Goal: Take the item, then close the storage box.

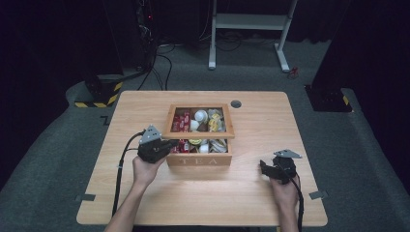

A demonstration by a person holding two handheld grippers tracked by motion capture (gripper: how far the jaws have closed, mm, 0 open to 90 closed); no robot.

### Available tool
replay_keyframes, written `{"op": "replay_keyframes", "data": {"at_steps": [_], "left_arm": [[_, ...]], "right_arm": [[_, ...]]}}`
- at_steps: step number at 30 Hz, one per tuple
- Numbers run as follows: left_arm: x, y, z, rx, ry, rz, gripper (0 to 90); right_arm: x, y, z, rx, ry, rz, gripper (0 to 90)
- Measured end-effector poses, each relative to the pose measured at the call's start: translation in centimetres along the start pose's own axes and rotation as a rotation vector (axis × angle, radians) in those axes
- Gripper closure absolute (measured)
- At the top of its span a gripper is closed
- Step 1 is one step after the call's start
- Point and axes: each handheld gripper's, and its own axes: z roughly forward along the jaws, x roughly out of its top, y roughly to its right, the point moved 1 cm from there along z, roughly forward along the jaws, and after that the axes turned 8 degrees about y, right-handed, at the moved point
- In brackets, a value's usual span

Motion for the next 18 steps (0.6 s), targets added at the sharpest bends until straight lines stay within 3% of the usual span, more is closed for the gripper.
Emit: {"op": "replay_keyframes", "data": {"at_steps": [18], "left_arm": [[0.92, -0.68, -0.03, 0.002, 0.006, -0.006, 90.0]], "right_arm": [[0.00, -0.01, -0.01, -0.001, 0.000, 0.001, 27.5]]}}
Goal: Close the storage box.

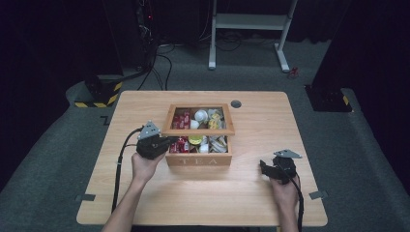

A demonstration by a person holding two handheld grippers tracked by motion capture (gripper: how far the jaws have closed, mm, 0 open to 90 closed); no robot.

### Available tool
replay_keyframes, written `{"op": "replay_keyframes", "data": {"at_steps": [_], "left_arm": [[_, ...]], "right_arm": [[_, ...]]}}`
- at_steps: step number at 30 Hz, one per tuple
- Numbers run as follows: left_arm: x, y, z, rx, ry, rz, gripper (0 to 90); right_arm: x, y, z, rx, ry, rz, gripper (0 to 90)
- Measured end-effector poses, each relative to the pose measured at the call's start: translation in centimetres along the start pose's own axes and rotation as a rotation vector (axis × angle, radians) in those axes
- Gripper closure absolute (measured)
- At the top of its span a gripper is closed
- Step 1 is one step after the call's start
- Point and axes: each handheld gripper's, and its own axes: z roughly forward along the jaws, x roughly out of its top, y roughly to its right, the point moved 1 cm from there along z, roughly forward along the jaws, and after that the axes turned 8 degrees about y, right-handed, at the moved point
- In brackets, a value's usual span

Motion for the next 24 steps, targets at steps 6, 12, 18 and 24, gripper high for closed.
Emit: {"op": "replay_keyframes", "data": {"at_steps": [6, 12, 18, 24], "left_arm": [[0.5, -0.3, -0.1, 0.000, -0.004, 0.002, 90.0], [1.2, -0.5, 0.0, -0.006, 0.029, -0.014, 90.0], [2.0, -0.9, 0.2, -0.016, 0.039, -0.034, 90.0], [2.2, -1.2, 0.5, -0.042, 0.043, -0.059, 90.0]], "right_arm": [[0.0, 0.0, 0.0, 0.000, 0.000, -0.001, 27.4], [0.0, 0.0, 0.0, 0.000, 0.001, -0.002, 27.4], [0.0, -0.1, 0.1, 0.001, -0.004, -0.003, 25.2], [0.1, -0.1, 0.1, 0.001, -0.002, -0.003, 25.8]]}}
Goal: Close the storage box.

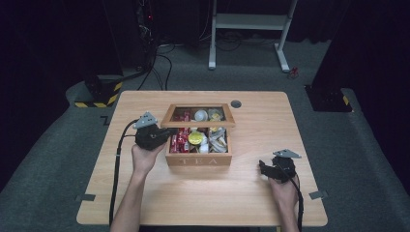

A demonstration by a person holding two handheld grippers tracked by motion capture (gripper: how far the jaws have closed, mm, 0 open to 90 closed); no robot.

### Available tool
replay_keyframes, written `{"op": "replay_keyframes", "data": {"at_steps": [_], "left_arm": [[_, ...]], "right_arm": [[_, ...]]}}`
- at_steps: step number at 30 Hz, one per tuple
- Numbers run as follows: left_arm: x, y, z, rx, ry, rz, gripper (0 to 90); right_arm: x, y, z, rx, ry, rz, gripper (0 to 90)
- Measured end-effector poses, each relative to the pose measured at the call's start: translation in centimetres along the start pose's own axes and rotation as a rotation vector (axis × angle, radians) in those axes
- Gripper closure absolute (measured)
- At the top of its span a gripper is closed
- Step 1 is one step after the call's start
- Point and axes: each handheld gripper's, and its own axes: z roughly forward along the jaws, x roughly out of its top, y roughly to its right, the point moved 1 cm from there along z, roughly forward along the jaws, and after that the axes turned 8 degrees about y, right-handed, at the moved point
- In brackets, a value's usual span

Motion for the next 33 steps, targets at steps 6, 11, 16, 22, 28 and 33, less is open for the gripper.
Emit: {"op": "replay_keyframes", "data": {"at_steps": [6, 11, 16, 22, 28, 33], "left_arm": [[-0.1, -0.1, 0.1, -0.011, 0.007, -0.010, 90.0], [0.1, -0.4, -0.3, -0.012, 0.009, -0.016, 90.0], [0.2, -0.7, -0.4, -0.002, 0.006, -0.012, 90.0], [0.7, -0.6, -0.4, 0.010, -0.006, 0.001, 90.0], [1.0, -0.7, -0.3, 0.013, -0.013, 0.010, 90.0], [1.1, -0.7, -0.3, 0.015, -0.010, 0.011, 90.0]], "right_arm": [[0.0, -0.1, -0.1, 0.002, -0.002, -0.004, 30.0], [0.1, -0.8, -0.3, 0.070, 0.015, 0.040, 37.5], [0.9, -2.6, -0.6, 0.158, 0.070, 0.027, 38.7], [2.0, -3.7, -1.4, 0.253, 0.137, 0.036, 41.4], [3.9, -5.6, -2.1, 0.338, 0.193, -0.004, 42.1], [5.4, -7.3, -2.2, 0.382, 0.225, -0.041, 41.8]]}}
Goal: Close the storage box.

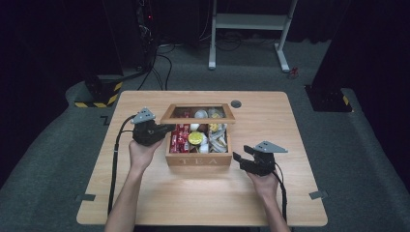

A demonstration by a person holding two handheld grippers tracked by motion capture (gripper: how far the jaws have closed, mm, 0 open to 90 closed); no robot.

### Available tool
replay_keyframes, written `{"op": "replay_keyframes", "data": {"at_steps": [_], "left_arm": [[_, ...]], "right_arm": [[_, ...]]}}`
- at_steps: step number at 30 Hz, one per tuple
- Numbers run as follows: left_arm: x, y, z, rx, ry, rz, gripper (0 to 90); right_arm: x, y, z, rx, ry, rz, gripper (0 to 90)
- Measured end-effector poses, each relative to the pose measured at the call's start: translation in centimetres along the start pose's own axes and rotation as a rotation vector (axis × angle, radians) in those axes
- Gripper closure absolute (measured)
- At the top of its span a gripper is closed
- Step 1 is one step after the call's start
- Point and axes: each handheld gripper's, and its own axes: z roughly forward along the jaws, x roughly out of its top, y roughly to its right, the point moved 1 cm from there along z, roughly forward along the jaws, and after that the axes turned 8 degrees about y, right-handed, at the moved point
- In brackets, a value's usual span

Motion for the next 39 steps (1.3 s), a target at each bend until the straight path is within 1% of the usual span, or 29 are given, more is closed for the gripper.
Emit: {"op": "replay_keyframes", "data": {"at_steps": [1, 4, 6, 9, 10, 12, 14, 15, 16, 18, 19, 26, 27, 28, 29, 33, 34, 36, 39], "left_arm": [[0.0, 0.0, 0.0, 0.001, 0.000, 0.001, 90.0], [0.2, -0.1, 0.0, 0.002, -0.004, 0.005, 90.0], [0.4, -0.1, 0.1, 0.006, -0.005, 0.002, 90.0], [0.6, -0.1, 0.1, 0.006, -0.009, 0.005, 90.0], [0.7, -0.1, 0.1, 0.008, -0.012, 0.007, 90.0], [0.8, -0.1, 0.1, 0.008, -0.012, 0.006, 90.0], [0.9, -0.1, 0.2, 0.008, -0.014, 0.007, 90.0], [1.0, -0.1, 0.2, 0.010, -0.012, 0.015, 90.0], [1.0, -0.1, 0.2, 0.005, -0.010, 0.008, 90.0], [1.1, -0.2, 0.2, 0.000, -0.009, -0.001, 90.0], [1.1, -0.2, 0.3, 0.000, -0.010, 0.001, 90.0], [1.7, -0.2, 0.4, 0.011, -0.021, 0.015, 90.0], [1.8, -0.2, 0.4, 0.012, -0.020, 0.020, 90.0], [1.8, -0.2, 0.5, 0.011, -0.018, 0.014, 90.0], [1.9, -0.2, 0.5, 0.008, -0.018, 0.009, 90.0], [2.1, -0.2, 0.8, 0.000, -0.018, 0.012, 90.0], [2.2, -0.1, 0.9, 0.003, -0.021, 0.014, 90.0], [2.4, -0.1, 1.1, 0.006, -0.028, 0.020, 90.0], [2.5, 0.0, 1.3, 0.013, -0.034, 0.023, 90.0]], "right_arm": [[0.0, 0.0, 0.0, 0.000, 0.000, 0.000, 41.8], [1.0, -1.2, 1.0, 0.028, 0.011, -0.024, 40.7], [1.5, -1.7, 1.6, 0.038, 0.015, -0.038, 40.3], [2.1, -2.5, 2.8, 0.055, 0.013, -0.062, 39.8], [2.4, -3.0, 3.4, 0.064, 0.011, -0.070, 39.7], [2.5, -3.2, 3.7, 0.067, 0.011, -0.076, 39.6], [2.7, -3.7, 4.3, 0.078, 0.008, -0.084, 39.3], [2.8, -3.9, 4.6, 0.084, 0.001, -0.084, 39.2], [2.9, -4.1, 5.0, 0.088, -0.006, -0.090, 38.9], [3.0, -4.5, 5.7, 0.093, -0.018, -0.076, 38.3], [3.1, -4.7, 6.1, 0.099, -0.029, -0.075, 38.2], [3.9, -6.2, 8.0, 0.086, -0.034, -0.088, 34.3], [4.0, -6.3, 8.3, 0.083, -0.028, -0.098, 33.6], [4.1, -6.5, 8.5, 0.080, -0.033, -0.098, 32.8], [4.2, -6.7, 8.8, 0.077, -0.033, -0.105, 32.3], [4.4, -7.1, 9.7, 0.071, -0.043, -0.118, 29.6], [4.5, -7.2, 9.8, 0.072, -0.046, -0.118, 28.8], [4.7, -7.4, 10.1, 0.066, -0.033, -0.132, 28.4], [4.8, -7.6, 10.5, 0.066, -0.046, -0.130, 27.7]]}}
